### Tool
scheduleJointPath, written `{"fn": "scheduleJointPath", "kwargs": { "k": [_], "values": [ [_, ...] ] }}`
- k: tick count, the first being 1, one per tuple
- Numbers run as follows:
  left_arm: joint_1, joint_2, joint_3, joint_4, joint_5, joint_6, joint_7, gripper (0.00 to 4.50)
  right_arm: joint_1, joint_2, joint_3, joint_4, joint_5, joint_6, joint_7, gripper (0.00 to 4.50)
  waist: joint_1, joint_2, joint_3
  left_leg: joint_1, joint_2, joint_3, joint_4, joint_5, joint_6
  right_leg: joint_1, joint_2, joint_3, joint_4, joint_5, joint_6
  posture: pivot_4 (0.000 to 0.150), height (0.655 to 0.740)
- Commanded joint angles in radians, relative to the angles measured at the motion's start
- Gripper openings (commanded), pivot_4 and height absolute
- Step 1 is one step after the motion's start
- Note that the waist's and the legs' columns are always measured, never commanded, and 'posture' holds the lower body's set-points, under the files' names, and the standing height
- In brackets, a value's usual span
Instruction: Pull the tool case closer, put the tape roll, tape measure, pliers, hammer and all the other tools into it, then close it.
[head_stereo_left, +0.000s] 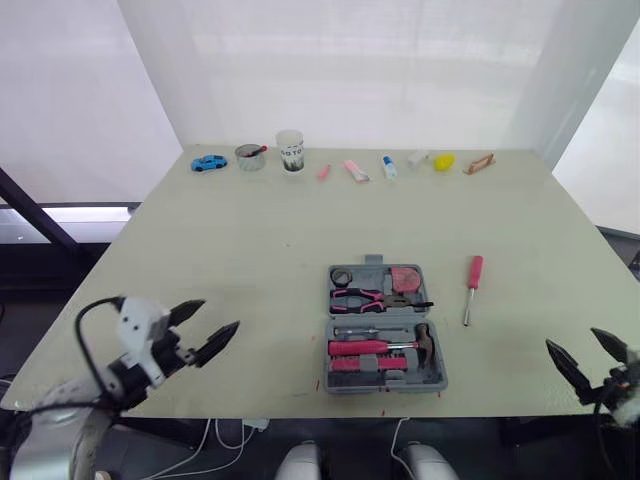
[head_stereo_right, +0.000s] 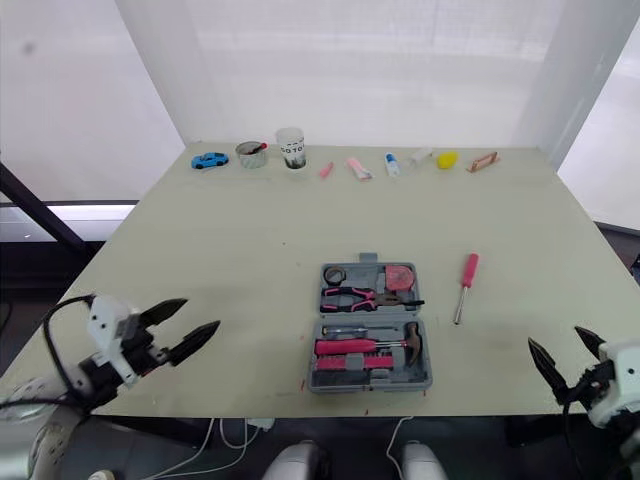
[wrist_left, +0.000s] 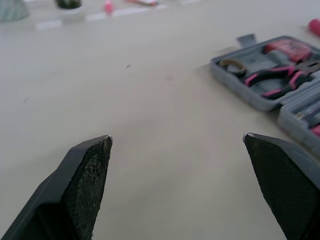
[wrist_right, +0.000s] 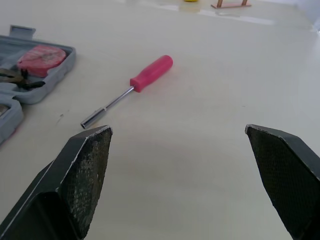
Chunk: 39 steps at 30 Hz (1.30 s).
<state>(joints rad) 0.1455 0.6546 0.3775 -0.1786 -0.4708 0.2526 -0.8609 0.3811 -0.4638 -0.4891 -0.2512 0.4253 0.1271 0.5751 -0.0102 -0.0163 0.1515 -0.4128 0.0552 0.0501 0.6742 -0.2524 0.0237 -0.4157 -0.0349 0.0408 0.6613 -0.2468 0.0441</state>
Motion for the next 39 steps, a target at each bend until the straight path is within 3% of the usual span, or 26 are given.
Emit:
{"fn": "scheduleJointPath", "kwargs": {
  "k": [1, 11, 19, 26, 39],
  "values": [
    [-0.062, 0.027, -0.061, -0.04, 0.0, 0.001, -0.039, 4.47, -0.038, -0.001, 0.023, -0.073, -0.055, 0.041, -0.093, 4.5, -0.001, 0.0, 0.0, 0.0, 0.0, 0.0, 0.0, 0.0, 0.0, 0.0, 0.0, 0.0, 0.0, 0.0, 0.0, 0.15, 0.74],
    [-0.315, 0.049, -0.229, -0.025, -0.034, 0.025, -0.188, 4.47, -0.264, 0.108, 0.185, -0.162, -0.126, 0.291, -0.359, 4.5, -0.002, 0.0, 0.0, 0.0, -0.002, 0.0, -0.002, 0.0, 0.0, 0.0, 0.005, 0.001, 0.001, 0.0, 0.0, 0.15, 0.74],
    [-0.478, 0.068, -0.292, 0.034, -0.091, 0.025, -0.383, 4.47, -0.441, 0.228, 0.262, -0.035, -0.221, 0.358, -0.535, 4.5, -0.004, 0.0, 0.0, -0.001, -0.003, 0.001, -0.002, 0.0, 0.0, 0.0, 0.005, 0.001, 0.0, 0.0, 0.0, 0.15, 0.74],
    [-0.585, 0.05, -0.335, 0.098, -0.089, -0.02, -0.502, 4.47, -0.565, 0.266, 0.257, 0.12, -0.24, 0.337, -0.576, 4.5, -0.005, 0.0, 0.0, -0.001, -0.003, 0.002, -0.002, 0.0, 0.0, 0.0, 0.006, 0.0, 0.0, 0.0, 0.0, 0.15, 0.74],
    [-0.678, 0.027, -0.383, 0.113, -0.116, 0.027, -0.591, 4.47, -0.693, 0.331, 0.311, 0.387, -0.275, 0.243, -0.57, 4.5, -0.011, 0.0, 0.001, -0.001, -0.002, 0.001, -0.003, 0.0, 0.0, 0.0, 0.007, 0.0, 0.0, 0.002, 0.003, 0.15, 0.74]
  ]
}}
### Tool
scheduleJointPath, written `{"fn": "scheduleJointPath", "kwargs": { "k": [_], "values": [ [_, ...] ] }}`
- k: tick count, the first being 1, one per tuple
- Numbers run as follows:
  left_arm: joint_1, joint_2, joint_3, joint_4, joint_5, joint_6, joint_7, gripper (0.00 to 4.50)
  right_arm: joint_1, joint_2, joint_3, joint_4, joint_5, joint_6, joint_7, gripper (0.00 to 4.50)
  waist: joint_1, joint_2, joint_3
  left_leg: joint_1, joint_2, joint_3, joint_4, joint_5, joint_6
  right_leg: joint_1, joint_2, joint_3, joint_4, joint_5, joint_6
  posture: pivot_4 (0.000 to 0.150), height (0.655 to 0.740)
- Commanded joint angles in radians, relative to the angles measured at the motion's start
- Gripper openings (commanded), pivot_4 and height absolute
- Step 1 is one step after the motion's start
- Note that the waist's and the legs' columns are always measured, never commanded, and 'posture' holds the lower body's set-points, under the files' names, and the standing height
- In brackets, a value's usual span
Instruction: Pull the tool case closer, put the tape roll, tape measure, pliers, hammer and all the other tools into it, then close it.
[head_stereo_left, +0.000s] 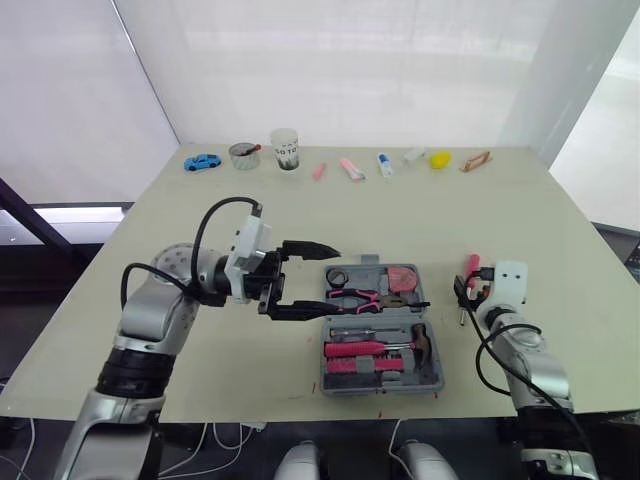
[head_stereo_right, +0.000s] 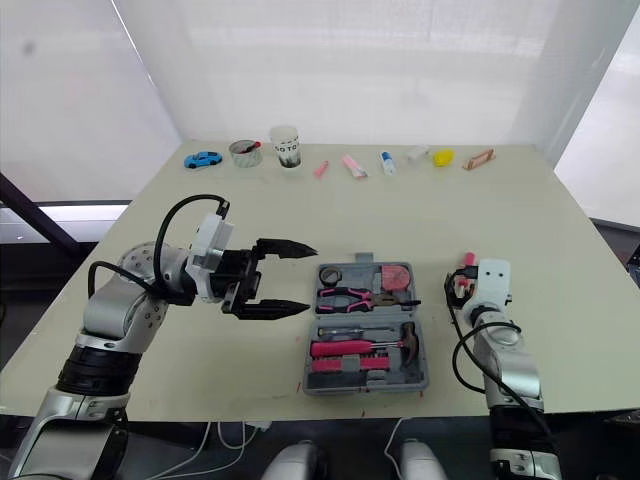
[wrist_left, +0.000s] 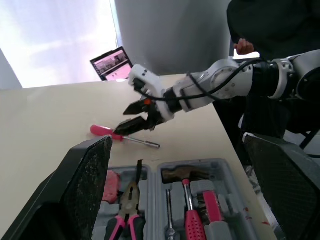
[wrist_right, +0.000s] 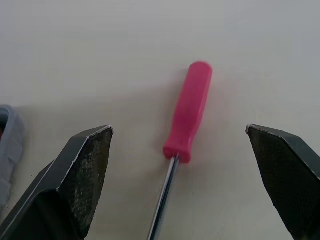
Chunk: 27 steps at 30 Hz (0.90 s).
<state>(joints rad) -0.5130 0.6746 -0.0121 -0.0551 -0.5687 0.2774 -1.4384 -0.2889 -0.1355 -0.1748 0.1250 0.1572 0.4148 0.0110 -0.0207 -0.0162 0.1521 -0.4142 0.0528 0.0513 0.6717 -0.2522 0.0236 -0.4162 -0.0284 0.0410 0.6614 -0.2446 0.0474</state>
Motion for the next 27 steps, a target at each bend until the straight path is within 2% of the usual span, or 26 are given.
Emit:
{"fn": "scheduleJointPath", "kwargs": {
  "k": [1, 11, 13, 15, 17, 19, 21, 22, 27],
  "values": [
    [-0.026, 0.006, 0.007, -0.006, -0.016, 0.002, -0.014, 4.47, -0.031, 0.008, -0.002, 0.031, -0.008, -0.055, -0.005, 4.5, 0.0, 0.0, 0.0, 0.0, 0.0, 0.0, 0.0, 0.0, 0.0, 0.0, 0.0, 0.0, 0.0, 0.0, 0.0, 0.15, 0.74],
    [-0.062, 0.004, 0.022, 0.054, 0.034, -0.031, 0.034, 4.47, -0.138, 0.021, -0.046, 0.296, 0.008, -0.184, -0.001, 4.5, -0.009, 0.0, 0.0, 0.0, 0.0, 0.0, 0.0, 0.0, 0.0, 0.0, 0.0, 0.0, 0.0, 0.0, 0.0, 0.15, 0.74],
    [-0.065, 0.002, 0.027, 0.062, 0.04, -0.037, 0.044, 4.5, -0.158, 0.013, -0.057, 0.347, 0.008, -0.207, -0.002, 3.97, -0.013, 0.0, 0.0, 0.0, 0.0, 0.0, 0.0, 0.0, 0.0, 0.0, 0.0, 0.0, 0.0, 0.0, 0.0, 0.15, 0.74],
    [-0.063, 0.003, 0.028, 0.059, 0.037, -0.038, 0.047, 4.5, -0.176, 0.003, -0.064, 0.389, 0.007, -0.231, 0.001, 3.25, -0.017, 0.0, 0.0, 0.0, 0.0, -0.001, 0.0, 0.0, 0.0, 0.0, 0.0, 0.0, 0.0, 0.0, 0.0, 0.15, 0.74],
    [-0.06, 0.006, 0.027, 0.056, 0.035, -0.039, 0.049, 4.5, -0.192, -0.008, -0.068, 0.427, 0.005, -0.254, 0.004, 2.06, -0.02, 0.0, 0.0, 0.0, 0.0, -0.001, 0.0, 0.0, 0.0, 0.0, 0.0, 0.001, 0.0, 0.0, 0.0, 0.15, 0.74],
    [-0.059, 0.008, 0.027, 0.058, 0.036, -0.042, 0.05, 4.5, -0.199, -0.019, -0.064, 0.453, -0.002, -0.27, 0.009, 1.18, -0.021, 0.0, 0.0, 0.0, 0.0, -0.001, 0.0, 0.0, 0.0, 0.0, 0.0, 0.0, 0.0, 0.0, 0.0, 0.15, 0.74],
    [-0.056, 0.01, 0.028, 0.059, 0.037, -0.043, 0.052, 4.5, -0.193, -0.026, -0.061, 0.462, -0.004, -0.277, 0.016, 0.54, -0.021, 0.0, 0.0, 0.001, 0.0, -0.001, 0.0, 0.0, 0.0, 0.0, 0.0, 0.001, 0.0, 0.0, 0.0, 0.15, 0.74],
    [-0.054, 0.011, 0.028, 0.058, 0.038, -0.043, 0.053, 4.5, -0.188, -0.028, -0.06, 0.461, -0.003, -0.28, 0.018, 0.39, -0.019, 0.0, 0.0, 0.001, 0.0, -0.001, 0.0, 0.0, 0.0, 0.0, 0.0, 0.001, 0.001, 0.0, 0.0, 0.15, 0.74],
    [-0.048, 0.014, 0.027, 0.063, 0.041, -0.048, 0.052, 4.5, -0.142, -0.041, -0.049, 0.4, -0.009, -0.278, 0.031, 0.39, -0.016, 0.0, 0.0, 0.0, 0.0, -0.001, 0.0, 0.0, 0.0, 0.001, -0.001, 0.0, 0.0, 0.0, 0.0, 0.15, 0.74]
  ]
}}
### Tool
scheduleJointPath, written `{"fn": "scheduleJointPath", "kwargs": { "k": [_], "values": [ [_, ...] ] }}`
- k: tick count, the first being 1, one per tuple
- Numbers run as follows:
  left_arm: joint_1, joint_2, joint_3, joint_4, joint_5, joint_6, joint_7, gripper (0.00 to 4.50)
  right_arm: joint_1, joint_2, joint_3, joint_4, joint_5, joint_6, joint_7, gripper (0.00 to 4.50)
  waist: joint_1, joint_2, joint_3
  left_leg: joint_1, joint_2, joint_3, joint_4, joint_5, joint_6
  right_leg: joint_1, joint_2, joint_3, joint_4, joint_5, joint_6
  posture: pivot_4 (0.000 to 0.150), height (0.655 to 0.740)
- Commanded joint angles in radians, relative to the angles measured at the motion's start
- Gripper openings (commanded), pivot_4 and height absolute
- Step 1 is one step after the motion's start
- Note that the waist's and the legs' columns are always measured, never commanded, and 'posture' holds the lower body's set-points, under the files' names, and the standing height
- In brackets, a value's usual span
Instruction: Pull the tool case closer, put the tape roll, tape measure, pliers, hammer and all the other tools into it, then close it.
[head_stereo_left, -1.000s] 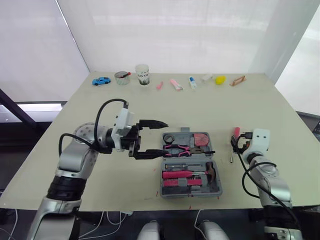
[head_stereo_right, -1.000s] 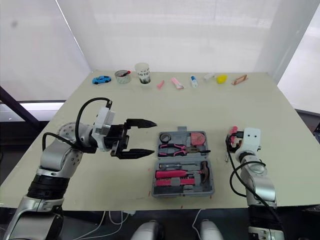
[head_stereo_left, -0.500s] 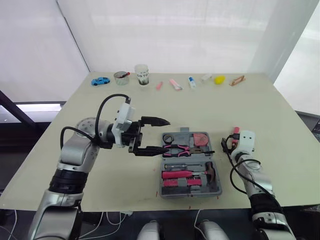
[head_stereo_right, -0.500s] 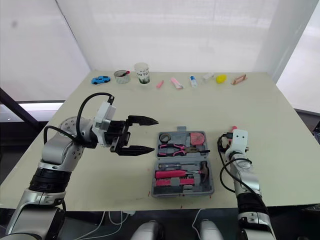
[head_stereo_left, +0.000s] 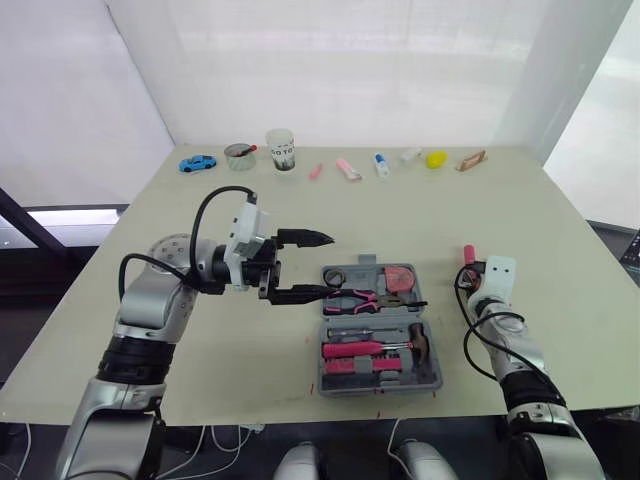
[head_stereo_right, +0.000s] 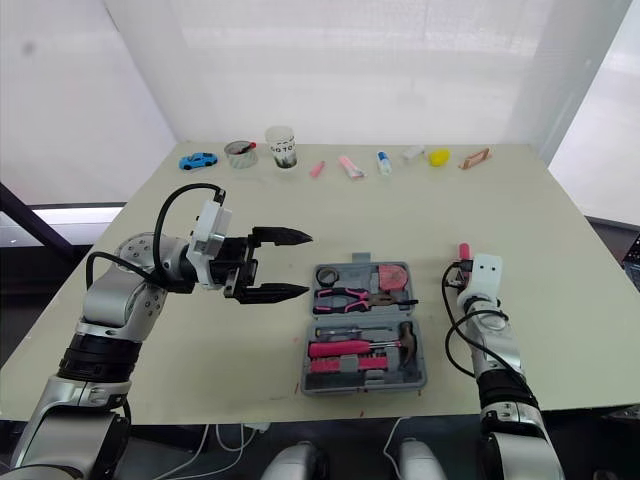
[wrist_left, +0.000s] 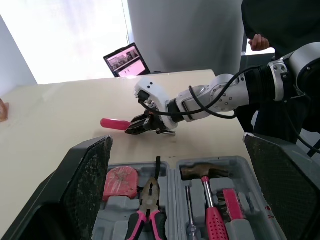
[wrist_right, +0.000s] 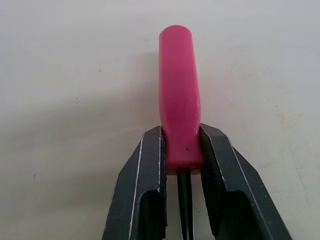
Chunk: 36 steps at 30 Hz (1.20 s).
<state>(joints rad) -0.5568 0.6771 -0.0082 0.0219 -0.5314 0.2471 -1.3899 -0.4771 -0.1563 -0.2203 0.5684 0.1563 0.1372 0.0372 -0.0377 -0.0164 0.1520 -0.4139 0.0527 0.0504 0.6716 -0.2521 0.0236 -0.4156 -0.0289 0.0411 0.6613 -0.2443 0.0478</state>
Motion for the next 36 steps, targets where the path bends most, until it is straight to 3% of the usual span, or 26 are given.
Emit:
{"fn": "scheduleJointPath", "kwargs": {
  "k": [1, 7, 11, 25, 32, 36],
  "values": [
    [-0.003, 0.011, 0.023, -0.012, 0.004, -0.021, 0.002, 4.5, 0.058, -0.025, -0.002, -0.071, -0.006, 0.006, 0.007, 0.39, 0.003, 0.0, 0.0, 0.0, 0.0, 0.0, 0.0, 0.0, 0.0, 0.0, 0.0, 0.0, 0.0, 0.0, 0.0, 0.15, 0.74],
    [0.014, 0.015, 0.011, -0.019, 0.002, -0.032, -0.023, 4.5, 0.159, -0.101, 0.029, -0.282, -0.013, 0.097, 0.082, 0.39, 0.004, 0.0, 0.0, -0.001, 0.0, 0.0, -0.001, 0.0, 0.0, 0.0, 0.0, 0.0, 0.0, 0.0, 0.0, 0.15, 0.74],
    [0.003, 0.011, 0.004, -0.008, 0.001, -0.041, -0.047, 4.5, 0.254, -0.223, 0.039, -0.487, 0.025, 0.18, 0.233, 0.39, 0.002, 0.002, 0.001, 0.0, 0.0, 0.0, 0.0, 0.0, 0.0, -0.001, 0.0, 0.001, 0.0, 0.0, 0.0, 0.15, 0.74],
    [0.002, -0.004, -0.007, 0.042, 0.03, -0.106, -0.098, 4.5, 0.407, -0.603, 0.055, -0.819, 0.156, 0.322, 0.701, 0.39, 0.007, 0.001, 0.002, 0.0, 0.0, 0.001, 0.0, 0.0, 0.0, 0.0, 0.002, 0.0, 0.0, 0.0, 0.0, 0.15, 0.74],
    [0.031, 0.027, -0.001, 0.05, 0.027, -0.139, -0.175, 4.5, 0.453, -0.7, 0.145, -1.013, 0.186, 0.339, 0.854, 0.39, 0.011, 0.001, 0.002, 0.0, 0.0, 0.0, 0.0, 0.0, 0.0, 0.0, 0.002, 0.0, -0.001, 0.0, 0.0, 0.15, 0.74],
    [0.09, 0.099, 0.007, 0.051, 0.006, -0.15, -0.219, 4.5, 0.425, -0.761, 0.264, -1.133, 0.226, 0.455, 0.934, 0.39, 0.009, 0.0, 0.003, 0.0, 0.001, -0.001, 0.0, 0.0, 0.0, 0.0, 0.002, 0.0, 0.0, 0.0, 0.0, 0.15, 0.74]
  ]
}}
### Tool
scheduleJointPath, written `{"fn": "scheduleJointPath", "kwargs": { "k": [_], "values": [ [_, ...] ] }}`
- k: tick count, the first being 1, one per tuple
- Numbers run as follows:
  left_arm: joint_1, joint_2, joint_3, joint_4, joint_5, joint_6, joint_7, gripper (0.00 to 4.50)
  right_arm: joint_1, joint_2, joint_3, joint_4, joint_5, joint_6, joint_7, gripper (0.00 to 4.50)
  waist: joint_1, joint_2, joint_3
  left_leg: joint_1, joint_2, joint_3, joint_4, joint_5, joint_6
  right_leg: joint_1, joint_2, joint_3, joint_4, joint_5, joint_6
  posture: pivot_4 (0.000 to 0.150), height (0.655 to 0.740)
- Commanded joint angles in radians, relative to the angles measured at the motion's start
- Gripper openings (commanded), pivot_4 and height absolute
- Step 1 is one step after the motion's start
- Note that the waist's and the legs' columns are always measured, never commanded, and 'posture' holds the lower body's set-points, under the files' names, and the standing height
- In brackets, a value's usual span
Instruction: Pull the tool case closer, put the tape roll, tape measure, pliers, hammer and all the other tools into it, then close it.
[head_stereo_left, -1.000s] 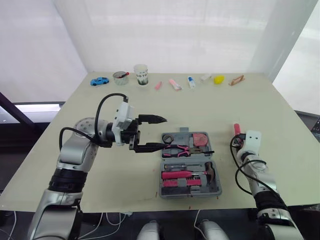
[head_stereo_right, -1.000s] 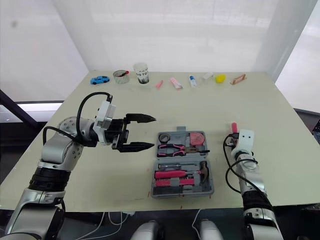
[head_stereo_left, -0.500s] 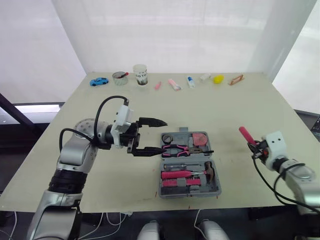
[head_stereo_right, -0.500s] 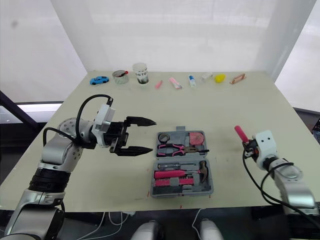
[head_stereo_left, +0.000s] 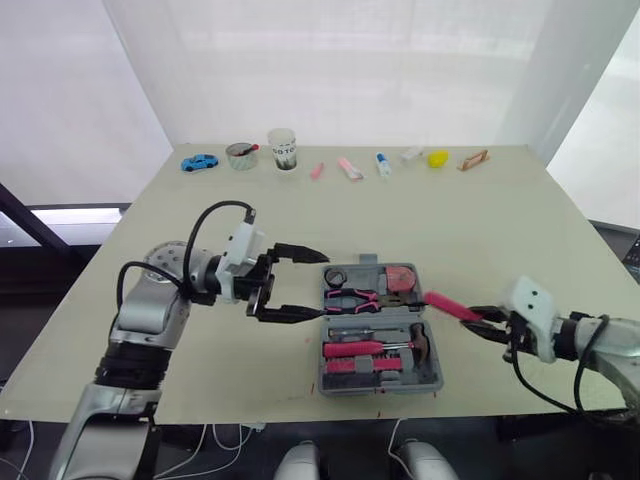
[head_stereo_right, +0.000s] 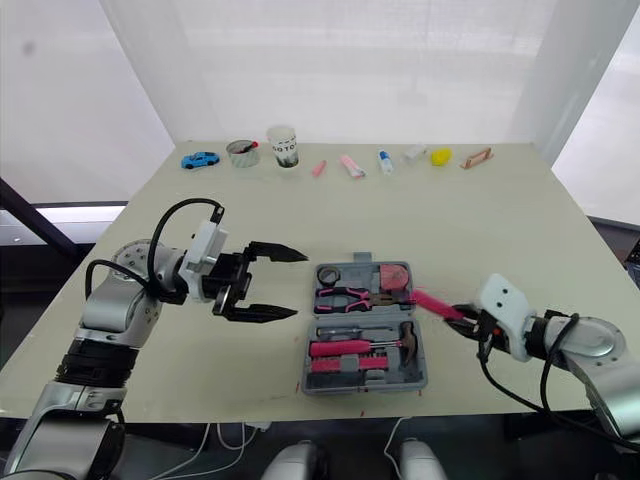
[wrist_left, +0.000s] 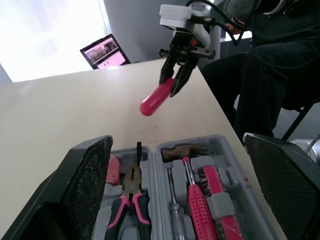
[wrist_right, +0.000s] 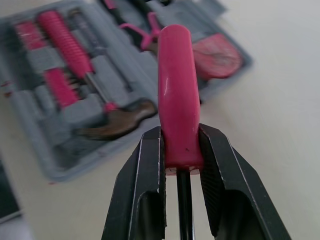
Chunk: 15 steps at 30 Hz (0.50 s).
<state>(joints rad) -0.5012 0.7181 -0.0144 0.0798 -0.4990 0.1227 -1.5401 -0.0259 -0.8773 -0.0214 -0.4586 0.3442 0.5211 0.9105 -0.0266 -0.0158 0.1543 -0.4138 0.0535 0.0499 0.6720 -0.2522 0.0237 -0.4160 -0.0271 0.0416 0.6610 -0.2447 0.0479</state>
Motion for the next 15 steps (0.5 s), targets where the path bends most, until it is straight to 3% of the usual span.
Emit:
{"fn": "scheduleJointPath", "kwargs": {
  "k": [1, 7, 15],
  "values": [
    [0.045, 0.08, 0.001, -0.005, -0.04, -0.035, -0.073, 4.5, -0.039, -0.048, 0.087, -0.121, 0.043, 0.086, 0.072, 0.39, -0.001, -0.001, 0.001, 0.0, 0.001, -0.001, 0.0, 0.0, 0.0, 0.0, 0.0, -0.001, 0.0, 0.0, 0.0, 0.15, 0.74],
    [0.084, 0.149, -0.02, 0.031, -0.08, -0.108, -0.074, 4.5, -0.223, -0.03, 0.262, -0.148, 0.022, 0.172, 0.112, 0.39, 0.01, -0.003, 0.002, 0.0, 0.001, -0.002, 0.002, 0.0, 0.0, -0.001, 0.0, 0.0, 0.0, -0.002, -0.004, 0.15, 0.74],
    [0.174, 0.188, 0.008, -0.027, -0.109, -0.164, -0.074, 4.5, -0.439, 0.104, 0.52, -0.076, -0.105, 0.244, 0.08, 0.39, 0.018, -0.006, 0.004, -0.003, 0.002, 0.0, 0.001, 0.0, 0.0, -0.003, -0.001, -0.001, 0.001, -0.002, -0.005, 0.15, 0.74]
  ]
}}
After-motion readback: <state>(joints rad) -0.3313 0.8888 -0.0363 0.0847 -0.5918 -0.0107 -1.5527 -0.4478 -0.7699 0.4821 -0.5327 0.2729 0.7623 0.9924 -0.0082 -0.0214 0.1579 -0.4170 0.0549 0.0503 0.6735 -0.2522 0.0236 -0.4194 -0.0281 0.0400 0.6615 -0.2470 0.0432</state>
